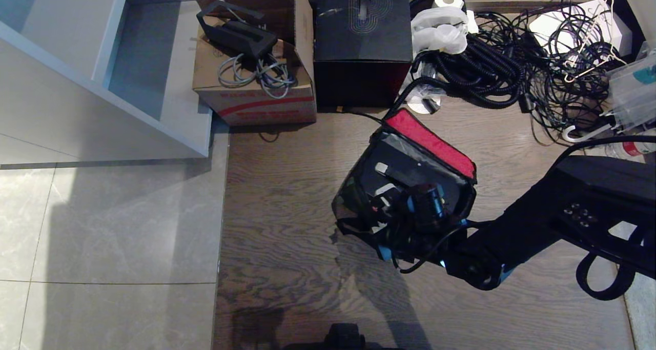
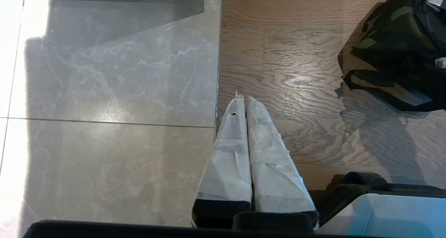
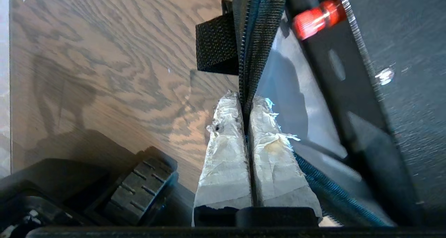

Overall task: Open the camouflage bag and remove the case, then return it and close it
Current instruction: Close the top of the storage box

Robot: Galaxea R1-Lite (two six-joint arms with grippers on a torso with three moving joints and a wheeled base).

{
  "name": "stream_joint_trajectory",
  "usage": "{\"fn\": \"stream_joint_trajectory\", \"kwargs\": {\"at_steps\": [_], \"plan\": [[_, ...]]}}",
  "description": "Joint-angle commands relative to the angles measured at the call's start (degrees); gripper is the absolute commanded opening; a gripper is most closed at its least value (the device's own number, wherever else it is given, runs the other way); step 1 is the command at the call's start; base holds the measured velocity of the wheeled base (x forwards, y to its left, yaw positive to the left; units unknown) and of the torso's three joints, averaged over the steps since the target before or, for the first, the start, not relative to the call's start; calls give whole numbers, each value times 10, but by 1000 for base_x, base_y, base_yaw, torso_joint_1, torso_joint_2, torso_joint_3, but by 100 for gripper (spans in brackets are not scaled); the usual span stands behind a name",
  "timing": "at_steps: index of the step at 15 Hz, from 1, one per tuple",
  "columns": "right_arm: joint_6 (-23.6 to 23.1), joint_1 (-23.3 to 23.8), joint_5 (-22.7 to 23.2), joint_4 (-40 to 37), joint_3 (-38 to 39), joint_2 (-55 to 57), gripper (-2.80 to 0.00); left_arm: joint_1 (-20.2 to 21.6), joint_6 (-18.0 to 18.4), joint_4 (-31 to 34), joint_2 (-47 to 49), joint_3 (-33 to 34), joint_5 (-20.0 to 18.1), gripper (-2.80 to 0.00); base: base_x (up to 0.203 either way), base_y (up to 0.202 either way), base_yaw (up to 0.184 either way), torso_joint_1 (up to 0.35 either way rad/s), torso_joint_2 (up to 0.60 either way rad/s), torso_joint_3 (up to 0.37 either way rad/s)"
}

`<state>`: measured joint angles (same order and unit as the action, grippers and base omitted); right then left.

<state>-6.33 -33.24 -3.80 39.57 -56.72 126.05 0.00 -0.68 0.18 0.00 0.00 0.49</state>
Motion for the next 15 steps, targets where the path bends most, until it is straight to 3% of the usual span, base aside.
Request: {"fn": "stream_joint_trajectory", "kwargs": {"at_steps": [1,12,13,15], "plan": [[-2,0,-1,3,-6,0,-280,0,0,0,-1,0,0,-280,0,0,0,0,0,0],[-2,0,-1,19,5,17,-280,0,0,0,-1,0,0,-280,0,0,0,0,0,0],[-2,0,-1,19,5,17,0,0,0,0,-1,0,0,-280,0,0,0,0,0,0],[-1,0,-3,18,0,17,0,0,0,0,-1,0,0,-280,0,0,0,0,0,0]]}}
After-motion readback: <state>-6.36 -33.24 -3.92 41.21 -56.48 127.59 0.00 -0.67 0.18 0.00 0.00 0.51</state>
